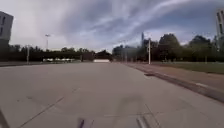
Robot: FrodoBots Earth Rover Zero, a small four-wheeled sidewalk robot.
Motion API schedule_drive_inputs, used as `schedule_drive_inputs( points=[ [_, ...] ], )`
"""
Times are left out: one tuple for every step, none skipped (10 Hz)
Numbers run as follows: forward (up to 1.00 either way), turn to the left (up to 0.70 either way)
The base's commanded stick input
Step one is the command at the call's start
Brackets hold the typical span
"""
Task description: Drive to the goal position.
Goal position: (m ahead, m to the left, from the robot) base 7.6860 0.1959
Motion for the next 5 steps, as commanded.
schedule_drive_inputs(
  points=[
    [1.0,0.0],
    [1.0,0.0],
    [1.0,0.0],
    [1.0,0.0],
    [1.0,0.0]
  ],
)
